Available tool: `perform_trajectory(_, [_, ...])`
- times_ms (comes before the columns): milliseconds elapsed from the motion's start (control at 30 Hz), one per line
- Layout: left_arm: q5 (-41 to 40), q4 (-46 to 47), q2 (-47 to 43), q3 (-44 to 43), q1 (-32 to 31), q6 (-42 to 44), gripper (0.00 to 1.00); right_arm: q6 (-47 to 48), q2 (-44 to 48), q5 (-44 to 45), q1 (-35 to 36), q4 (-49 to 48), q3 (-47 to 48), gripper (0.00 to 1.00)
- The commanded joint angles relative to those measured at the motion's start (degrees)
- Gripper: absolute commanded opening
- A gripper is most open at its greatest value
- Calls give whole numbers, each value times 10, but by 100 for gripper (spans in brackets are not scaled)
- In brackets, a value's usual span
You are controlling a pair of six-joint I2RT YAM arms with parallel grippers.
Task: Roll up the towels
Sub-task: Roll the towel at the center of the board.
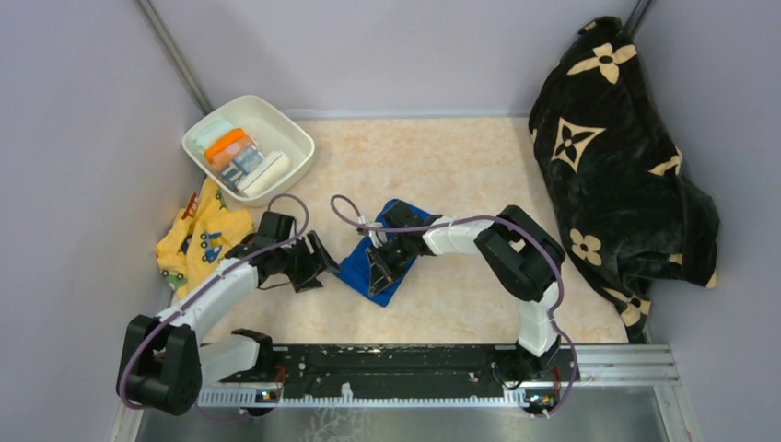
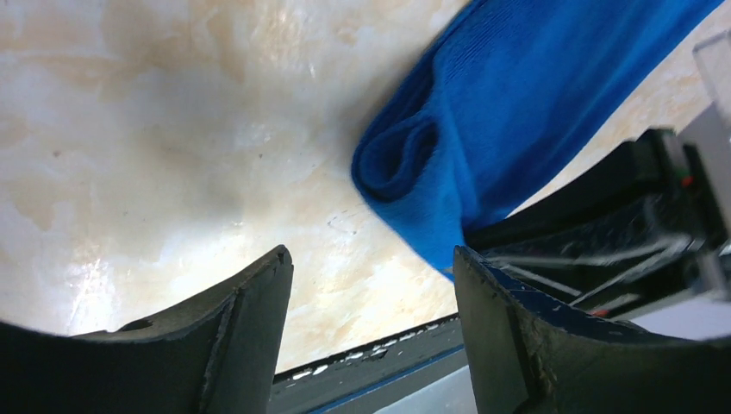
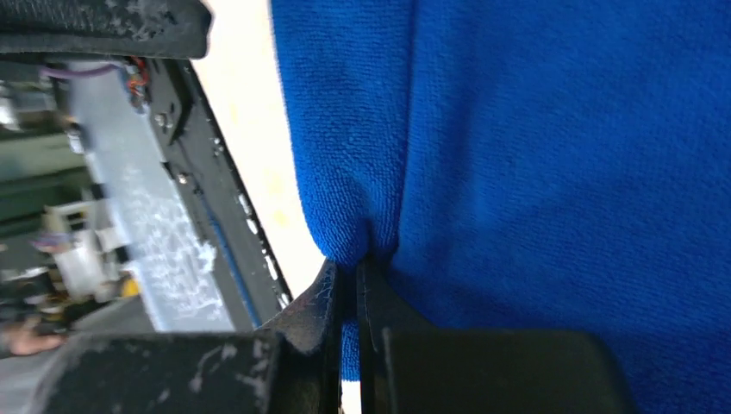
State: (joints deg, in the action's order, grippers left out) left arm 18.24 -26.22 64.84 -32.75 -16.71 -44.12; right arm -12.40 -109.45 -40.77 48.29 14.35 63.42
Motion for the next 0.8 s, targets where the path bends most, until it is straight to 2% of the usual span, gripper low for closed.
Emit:
perform_trajectory(0, [20,-15,-18,18,0,-8,74,-101,-25,-138,-41,-98,-30,0])
perform_trajectory(200, [49,29,4,23,-10,-27,72,-153,-58,-178,-83,-127,-45,0])
perform_trajectory(367, [67,84,45,15,-22,-42,69,-139,-92,-178,-105,-85,-26,0])
perform_trajectory(567, [71,126,124,-24,-34,-39,59,-125,-106,-180,-119,-49,-2,0])
perform_trajectory(667, [72,140,151,-37,-39,-40,59,-101,-109,-163,-120,-8,19,0])
perform_trajectory(767, [72,143,160,-42,-39,-45,63,-86,-113,-153,-120,20,37,0])
